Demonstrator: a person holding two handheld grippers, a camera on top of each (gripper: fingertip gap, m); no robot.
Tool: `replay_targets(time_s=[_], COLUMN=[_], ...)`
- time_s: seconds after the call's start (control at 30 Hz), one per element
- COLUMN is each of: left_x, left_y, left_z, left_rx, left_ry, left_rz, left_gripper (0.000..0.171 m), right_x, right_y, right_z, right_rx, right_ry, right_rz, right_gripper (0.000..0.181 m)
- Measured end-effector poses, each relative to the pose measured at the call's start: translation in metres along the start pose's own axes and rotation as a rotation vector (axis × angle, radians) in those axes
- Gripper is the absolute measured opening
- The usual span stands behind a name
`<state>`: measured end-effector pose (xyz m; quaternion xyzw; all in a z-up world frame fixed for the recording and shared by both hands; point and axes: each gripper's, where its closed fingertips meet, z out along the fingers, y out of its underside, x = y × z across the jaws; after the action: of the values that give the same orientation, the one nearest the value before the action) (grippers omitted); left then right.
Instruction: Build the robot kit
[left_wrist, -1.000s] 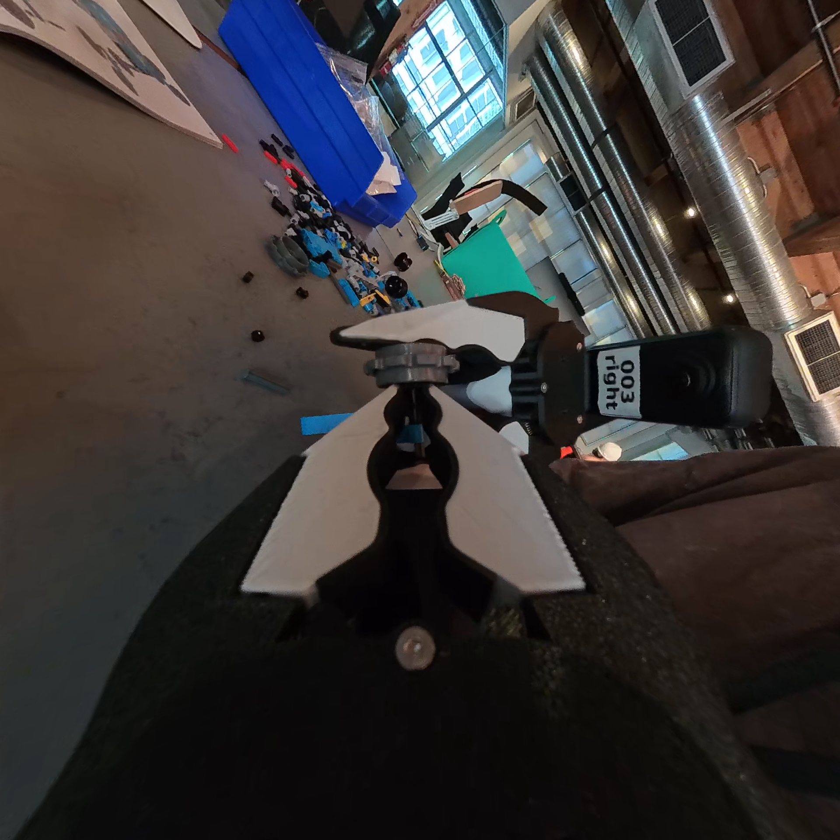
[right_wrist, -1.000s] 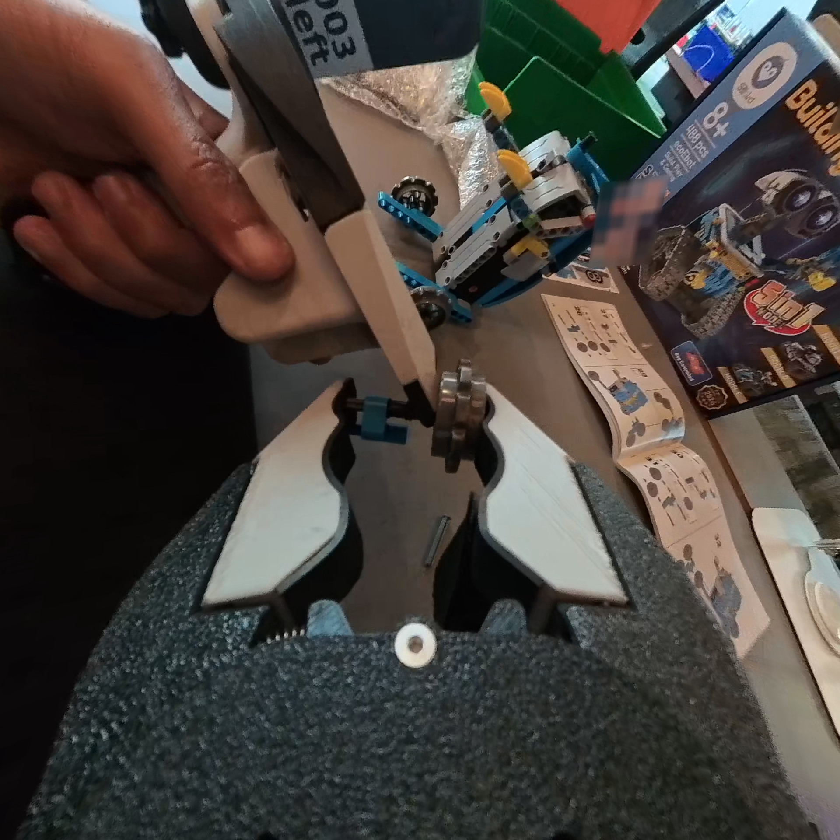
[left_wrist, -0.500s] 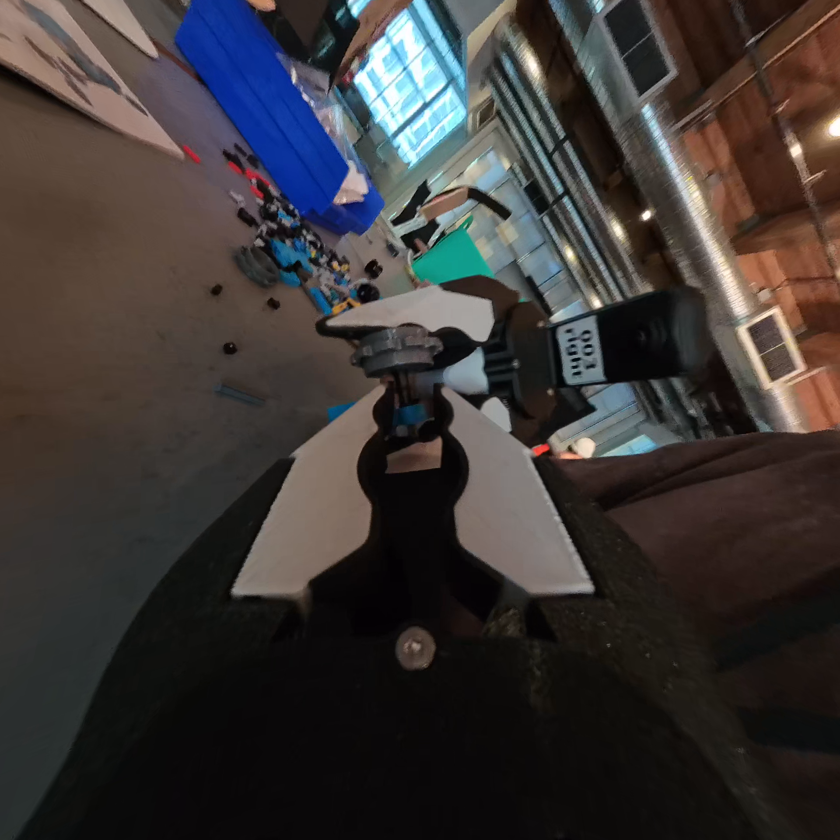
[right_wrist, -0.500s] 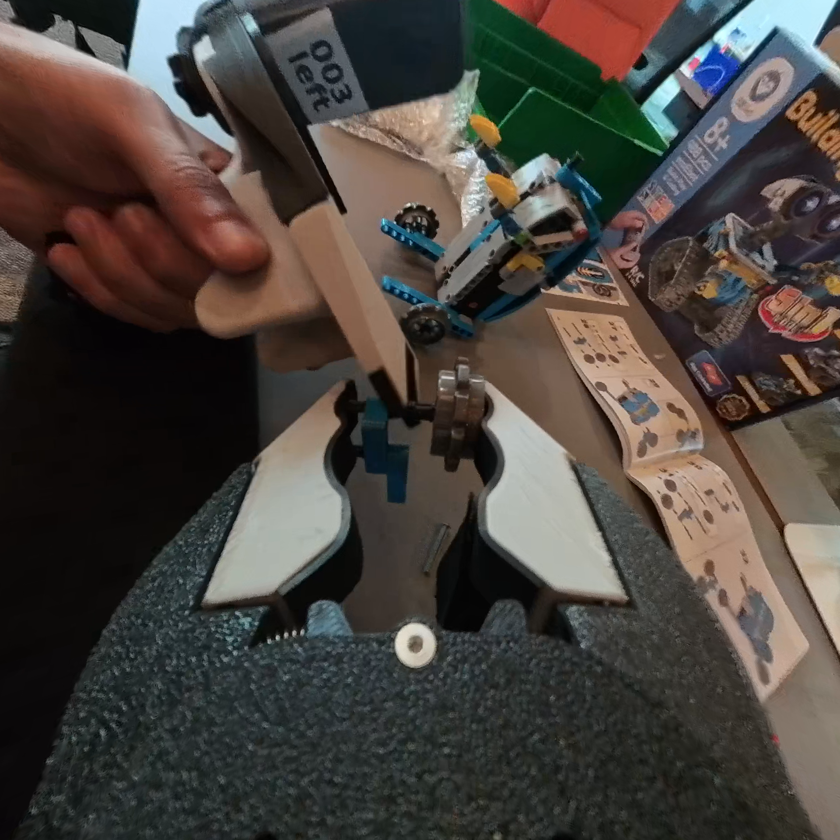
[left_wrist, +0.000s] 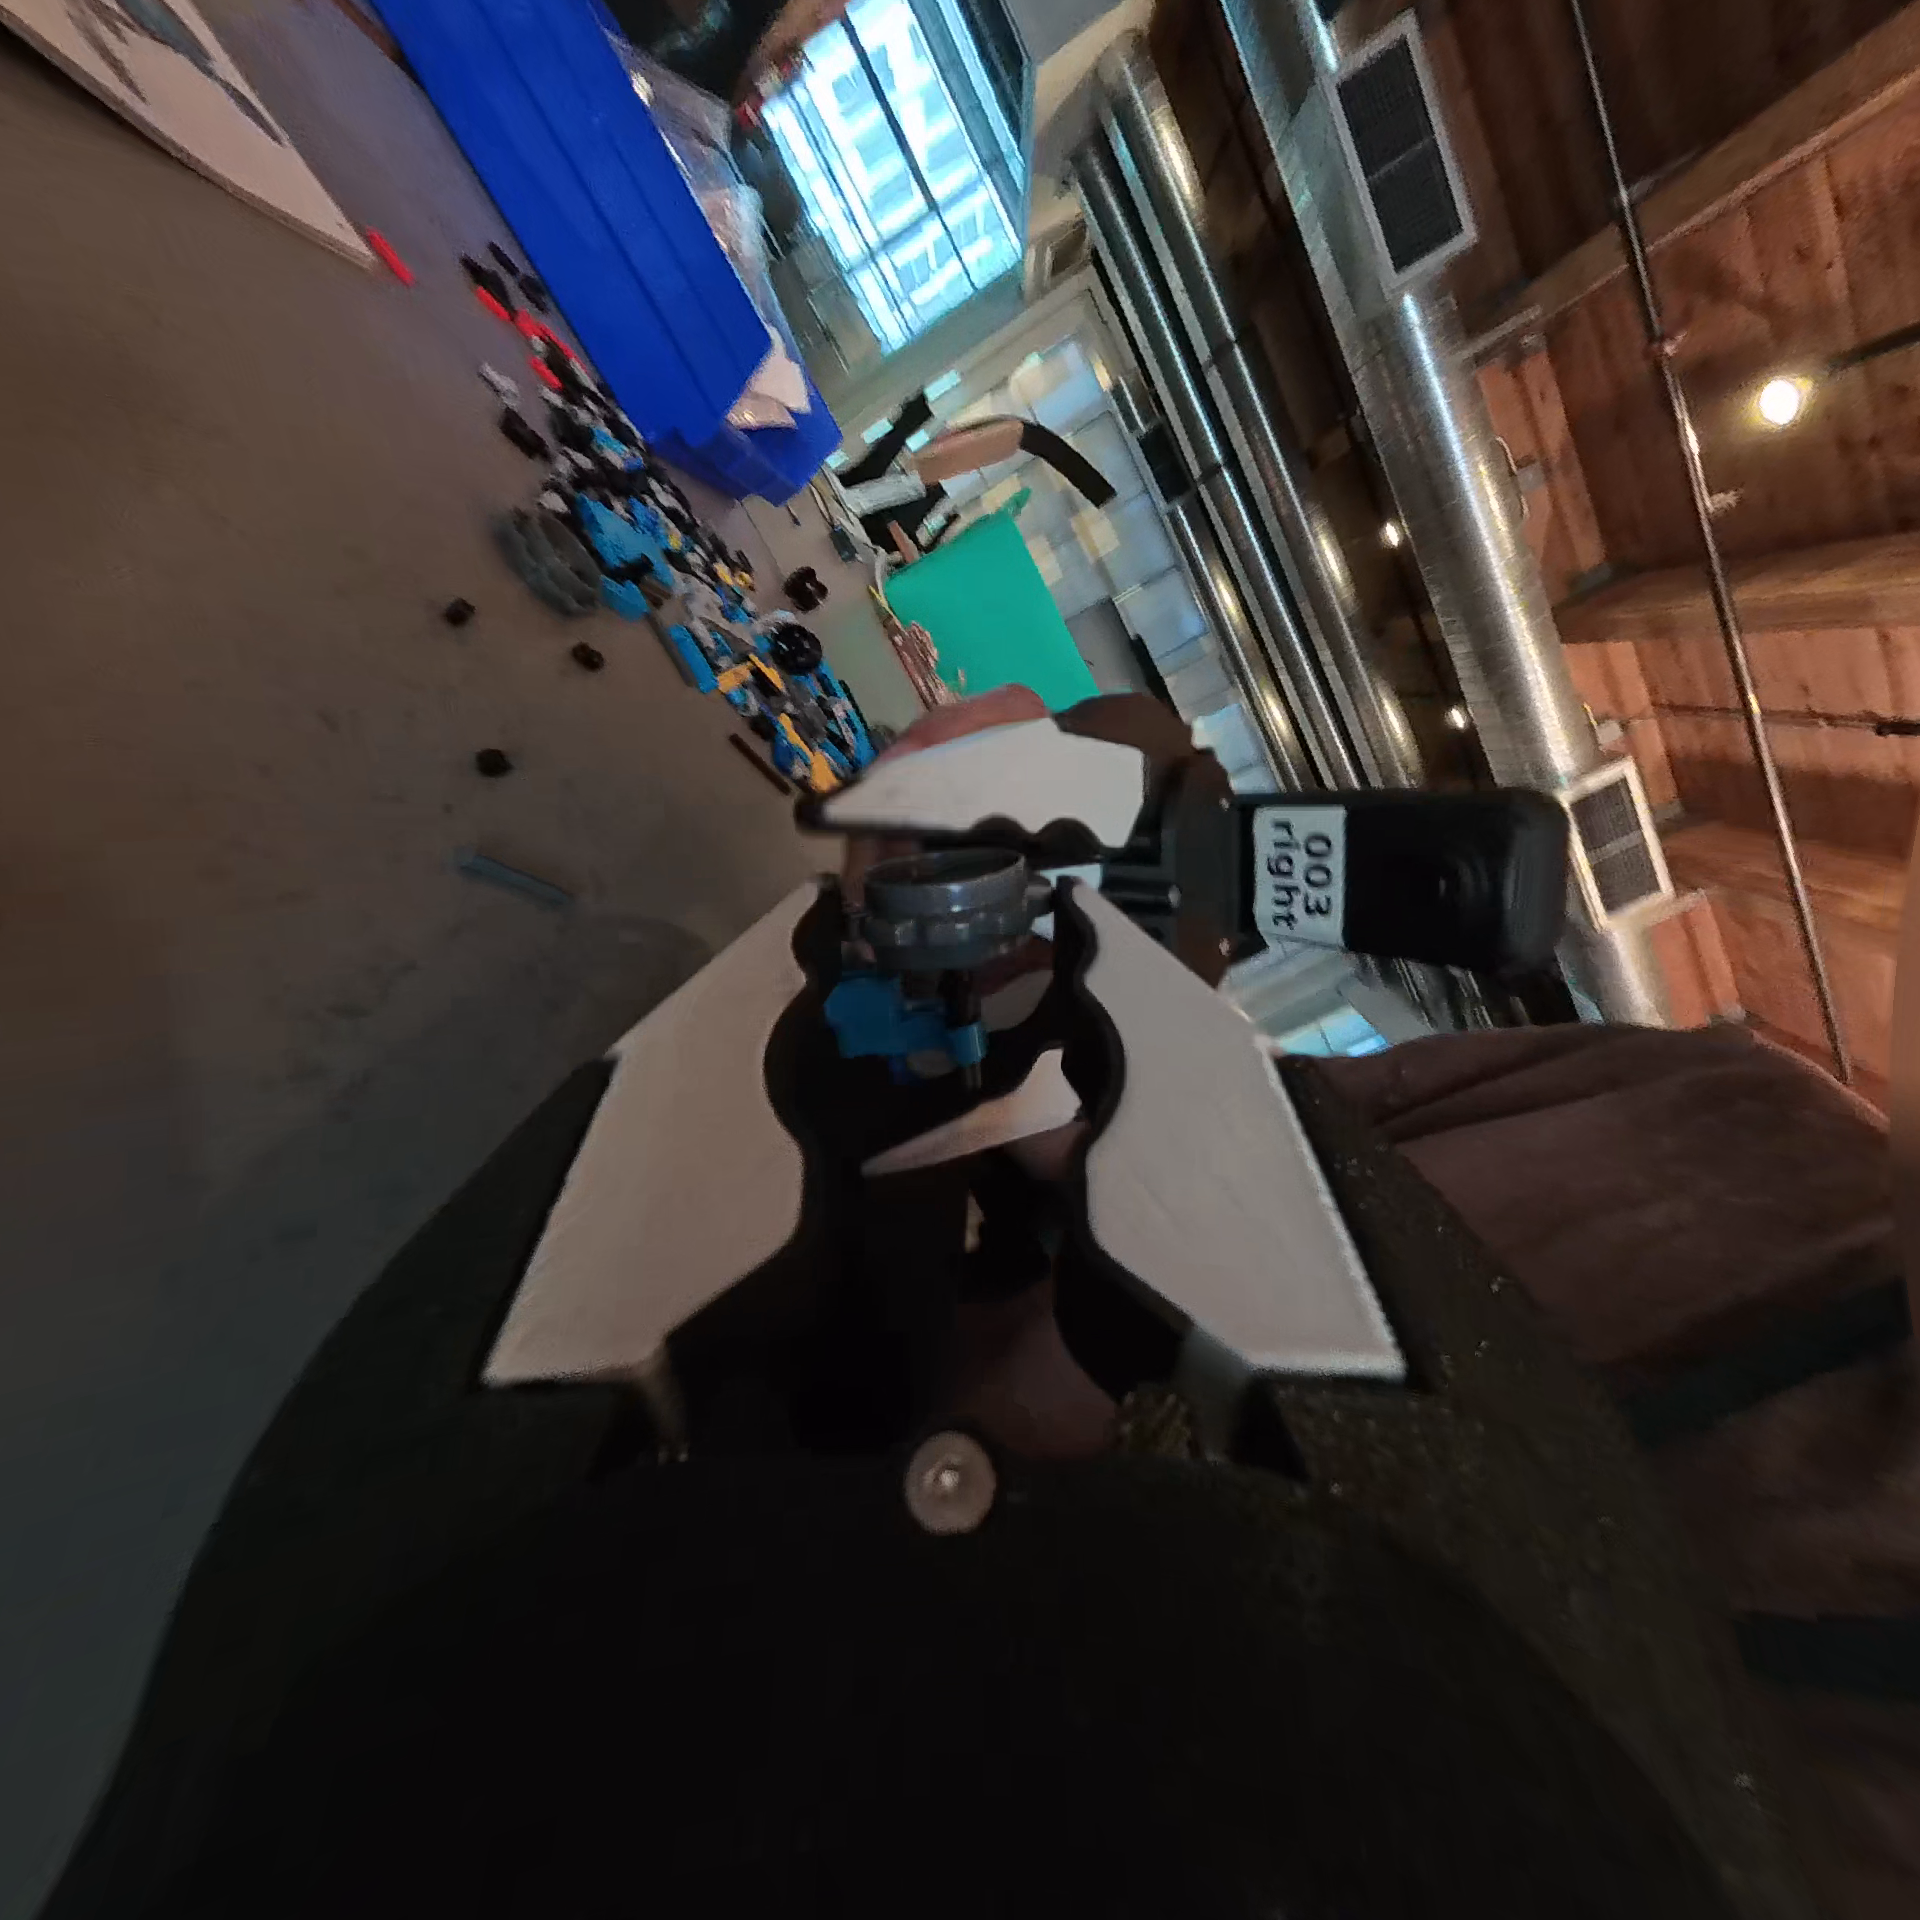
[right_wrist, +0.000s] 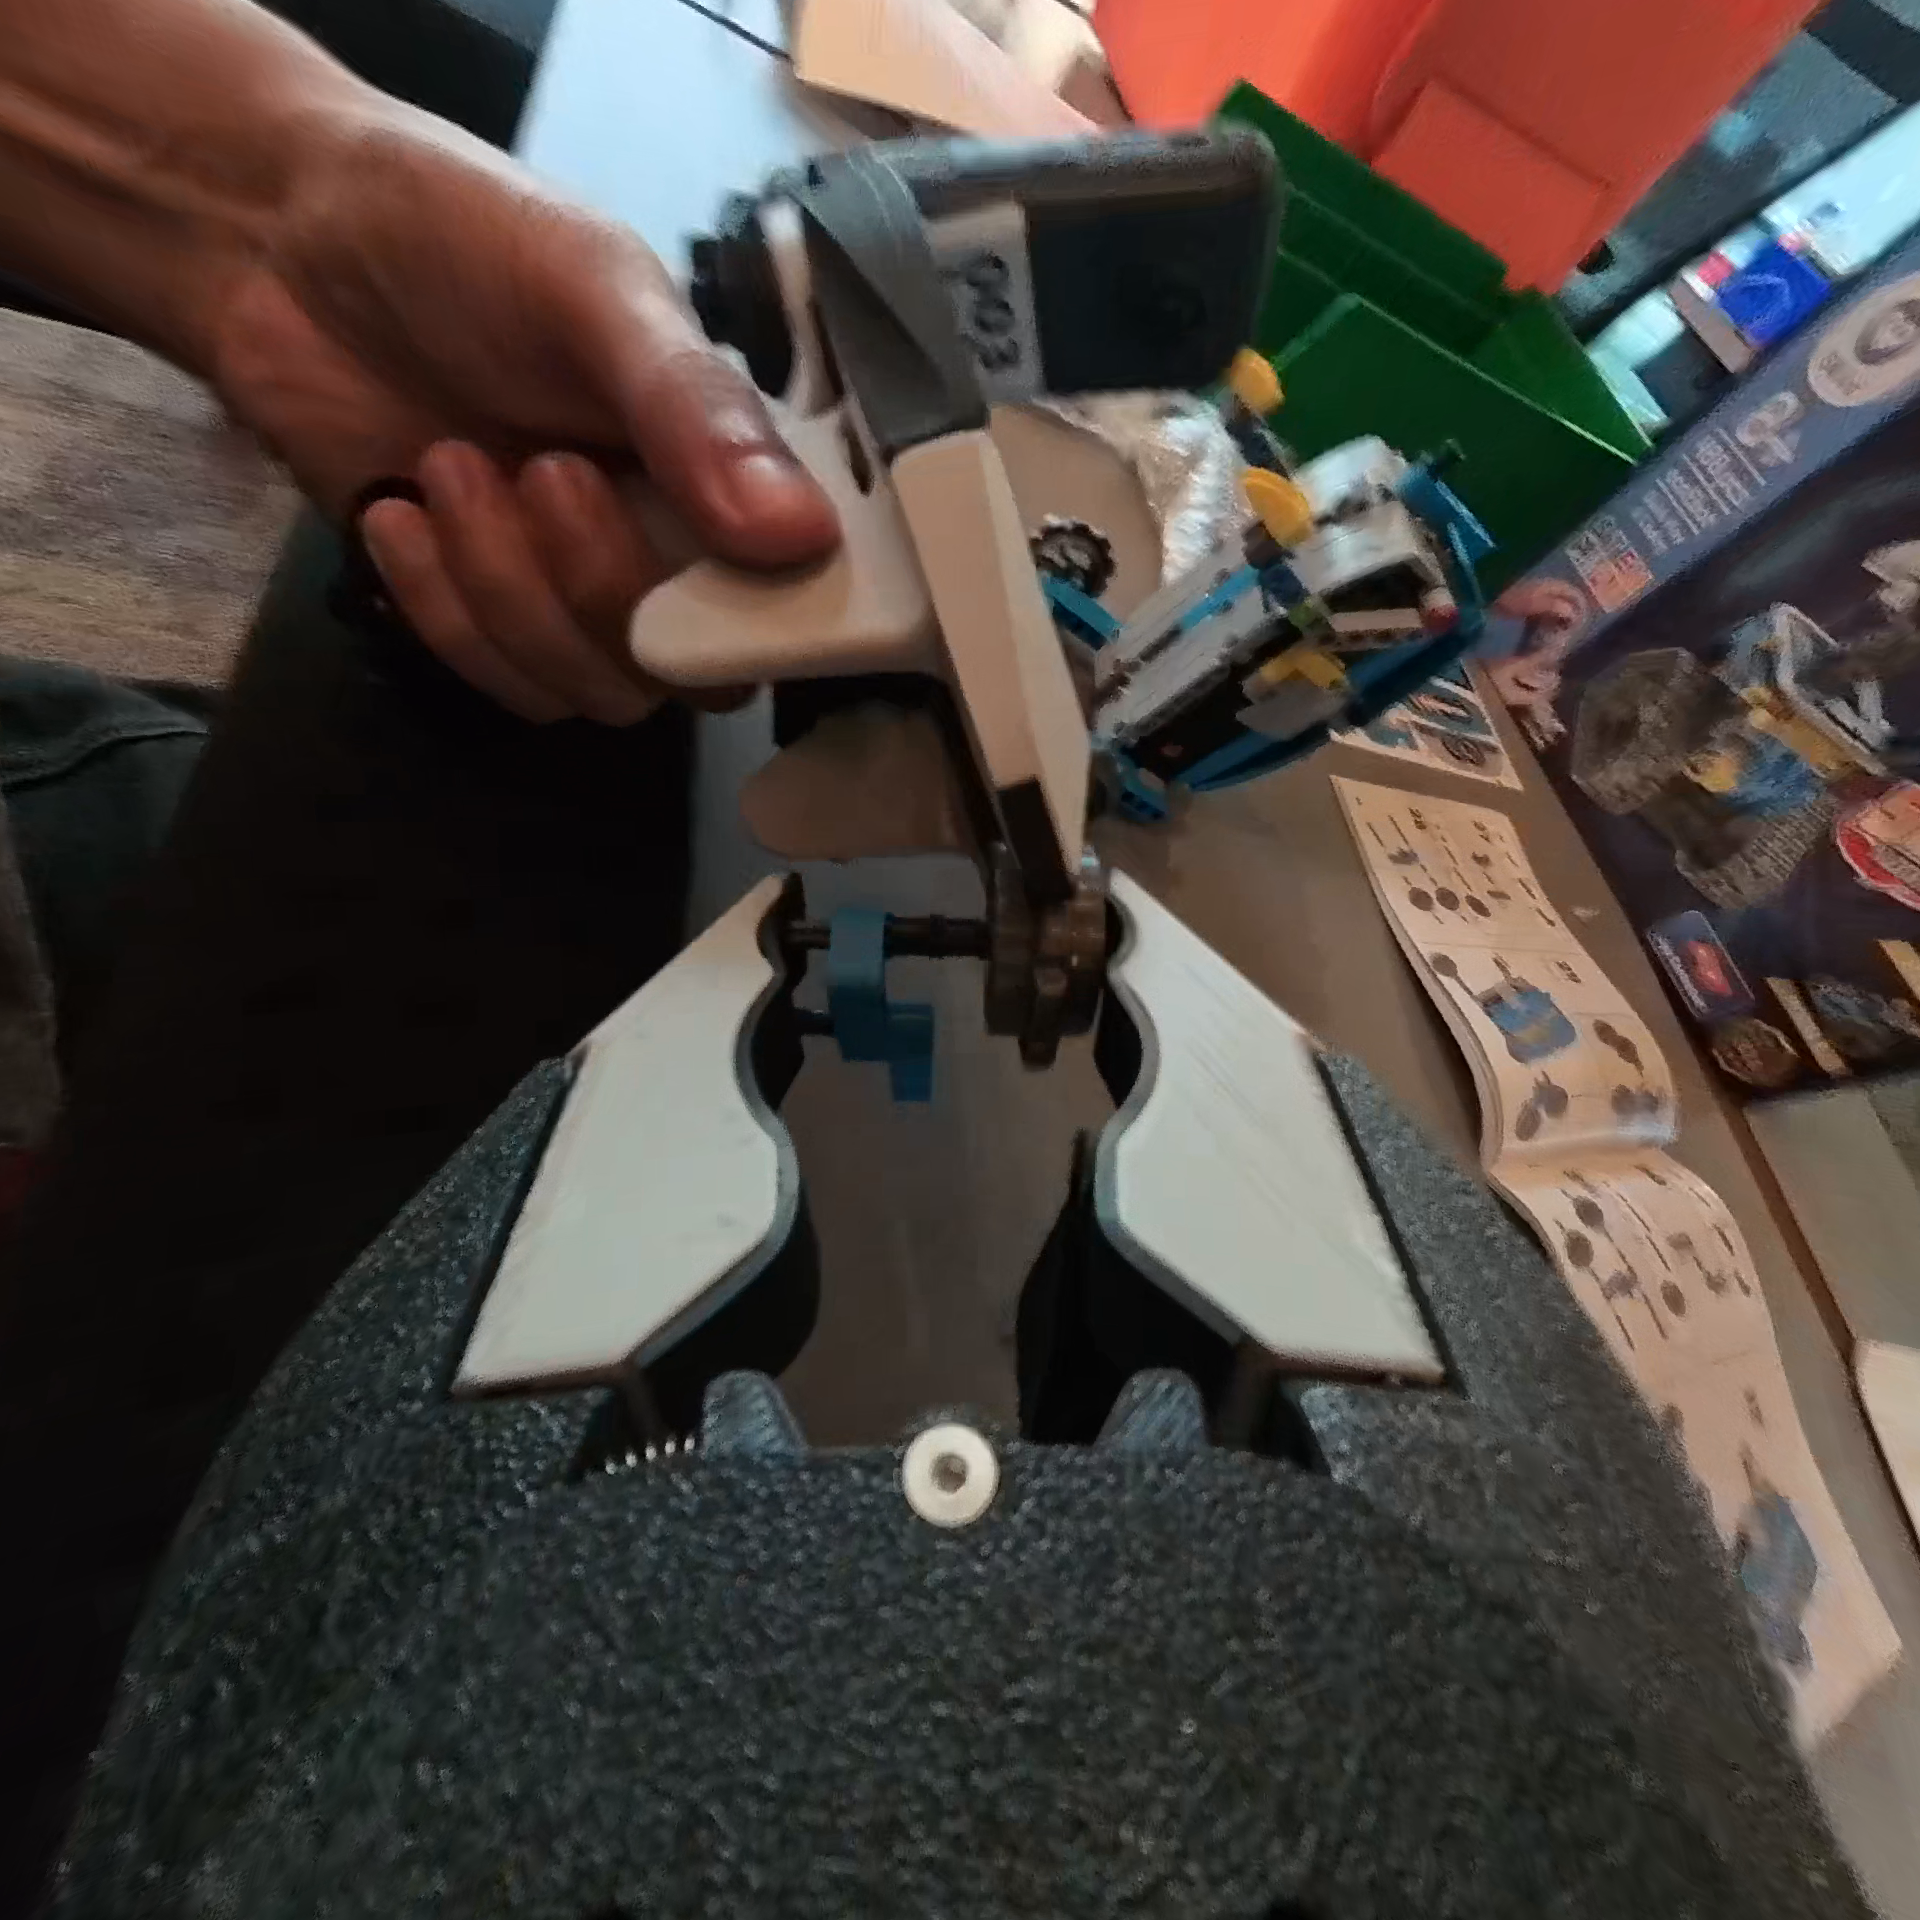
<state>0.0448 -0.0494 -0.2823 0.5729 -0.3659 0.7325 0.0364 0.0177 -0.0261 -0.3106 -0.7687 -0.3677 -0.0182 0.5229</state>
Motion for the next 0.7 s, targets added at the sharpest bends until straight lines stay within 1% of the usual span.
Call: replay_targets(time_s=[0.07, 0.1, 0.17, 0.2, 0.27, 0.4, 0.6, 0.7], left_x=[-0.005, -0.005, -0.005, -0.006, -0.005, -0.006, -0.001, -0.003], left_y=[-0.006, -0.007, -0.005, -0.004, -0.002, 0.0, 0.001, 0.001], left_z=[-0.005, -0.006, -0.004, -0.003, -0.002, -0.001, 0.0, 0.0], left_rx=[0.037, 0.046, 0.031, 0.027, 0.019, 0.013, 0.015, 0.02], left_ry=[-0.023, -0.022, -0.032, -0.044, -0.048, -0.053, -0.039, -0.07], left_rz=[-0.015, -0.019, -0.003, 0.01, 0.022, 0.026, 0.046, 0.079], left_gripper=[0.04, 0.04, 0.04, 0.04, 0.04, 0.04, 0.039, 0.039], right_x=[0.013, 0.016, 0.01, 0.009, 0.009, 0.007, 0.005, 0.005], right_y=[0.008, 0.009, 0.011, 0.012, 0.014, 0.015, 0.01, 0.011], right_z=[0.0, -0.002, -0.003, -0.003, -0.004, -0.006, -0.008, -0.008], right_rx=[-0.071, -0.084, -0.114, -0.129, -0.145, -0.164, -0.15, -0.143], right_ry=[0.089, 0.11, 0.081, 0.081, 0.097, 0.082, 0.075, 0.066], right_rz=[0.002, 0.005, 0.001, -0.007, -0.054, -0.065, -0.058, -0.055], right_gripper=[0.066, 0.067, 0.057, 0.056, 0.055, 0.051, 0.048, 0.049])
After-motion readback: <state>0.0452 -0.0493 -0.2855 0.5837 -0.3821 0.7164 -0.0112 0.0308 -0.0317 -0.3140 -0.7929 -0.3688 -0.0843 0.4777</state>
